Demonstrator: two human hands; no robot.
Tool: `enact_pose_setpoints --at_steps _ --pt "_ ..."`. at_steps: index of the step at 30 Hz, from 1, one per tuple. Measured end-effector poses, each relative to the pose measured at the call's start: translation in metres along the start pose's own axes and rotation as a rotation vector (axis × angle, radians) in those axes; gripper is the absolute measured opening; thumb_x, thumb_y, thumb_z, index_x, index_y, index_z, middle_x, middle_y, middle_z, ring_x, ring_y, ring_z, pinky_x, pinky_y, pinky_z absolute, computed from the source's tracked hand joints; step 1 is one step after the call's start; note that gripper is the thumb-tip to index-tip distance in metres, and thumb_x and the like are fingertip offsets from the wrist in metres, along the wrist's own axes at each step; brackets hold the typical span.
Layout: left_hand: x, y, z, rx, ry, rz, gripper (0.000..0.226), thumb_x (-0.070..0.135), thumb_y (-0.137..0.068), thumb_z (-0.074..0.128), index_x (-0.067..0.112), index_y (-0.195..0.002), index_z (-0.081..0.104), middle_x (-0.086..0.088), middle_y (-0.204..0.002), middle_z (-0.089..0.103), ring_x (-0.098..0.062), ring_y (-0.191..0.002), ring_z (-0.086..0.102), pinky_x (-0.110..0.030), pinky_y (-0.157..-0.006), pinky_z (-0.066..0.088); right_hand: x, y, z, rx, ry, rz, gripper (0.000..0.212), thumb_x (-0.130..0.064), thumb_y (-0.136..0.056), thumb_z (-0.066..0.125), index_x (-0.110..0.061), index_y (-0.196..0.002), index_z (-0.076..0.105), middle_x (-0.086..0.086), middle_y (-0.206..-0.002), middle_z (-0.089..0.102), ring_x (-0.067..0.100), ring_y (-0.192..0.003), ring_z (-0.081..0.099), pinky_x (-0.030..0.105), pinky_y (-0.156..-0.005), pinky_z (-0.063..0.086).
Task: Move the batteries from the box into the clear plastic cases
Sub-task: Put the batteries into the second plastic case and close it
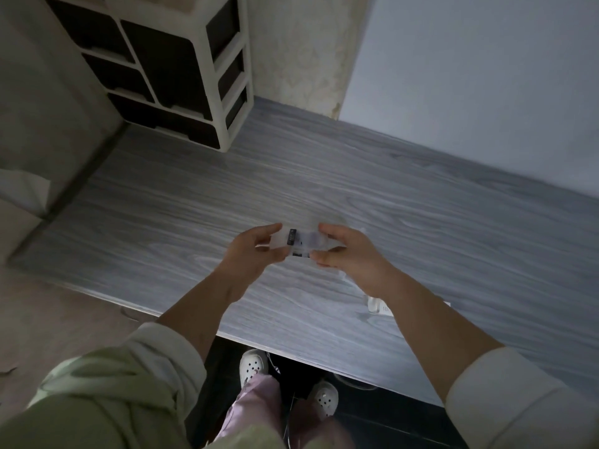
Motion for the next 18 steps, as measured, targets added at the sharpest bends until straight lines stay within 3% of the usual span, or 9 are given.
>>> enact_pose_setpoints --at_steps 2,7,13,18 --pt "0.001 0.002 0.001 0.015 -0.007 0.013 0.057 0.005 -0.081 0.072 0.015 -0.133 0.054 -0.002 -0.119 0.063 -0.018 -0.099 0.066 -0.036 -0.098 0.050 0.000 0.001 -0.001 0.001 0.065 -0.003 0.071 -0.008 -0.076 0.078 -0.010 -0.139 0.044 0.002 -0.136 0.050 0.018 -0.099 0.067 0.028 -0.086 0.056" --pt "-0.002 0.004 0.004 -0.003 -0.060 0.024 0.056 0.007 -0.082 0.072 0.013 -0.134 0.053 -0.004 -0.131 0.059 -0.018 -0.097 0.069 -0.031 -0.093 0.051 0.002 0.004 -0.002 0.022 0.132 -0.019 0.068 -0.011 -0.076 0.078 -0.008 -0.136 0.047 0.005 -0.133 0.055 0.021 -0.092 0.069 0.030 -0.083 0.057" --pt "-0.002 0.004 0.006 0.022 -0.183 0.074 0.047 0.009 -0.088 0.064 0.013 -0.133 0.053 -0.002 -0.110 0.067 -0.008 -0.076 0.067 -0.011 -0.067 0.051 0.000 0.011 0.001 0.047 0.233 -0.108 0.049 -0.016 -0.081 0.074 -0.010 -0.126 0.056 0.005 -0.118 0.063 0.008 -0.073 0.064 0.018 -0.066 0.054" --pt "-0.008 0.006 0.010 0.026 -0.221 0.074 0.042 0.013 -0.092 0.060 0.014 -0.133 0.052 0.004 -0.099 0.063 -0.008 -0.075 0.061 -0.013 -0.067 0.050 0.000 0.010 0.002 0.062 0.279 -0.136 0.047 -0.018 -0.082 0.072 -0.012 -0.126 0.057 -0.005 -0.095 0.064 0.005 -0.064 0.057 0.016 -0.061 0.050"
Point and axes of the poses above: each hand's wrist, its own y-axis away from the middle knuckle, its own z-axis out of the palm, x = y × z, the point moved 5 cm from there along -y, towards the middle knuckle
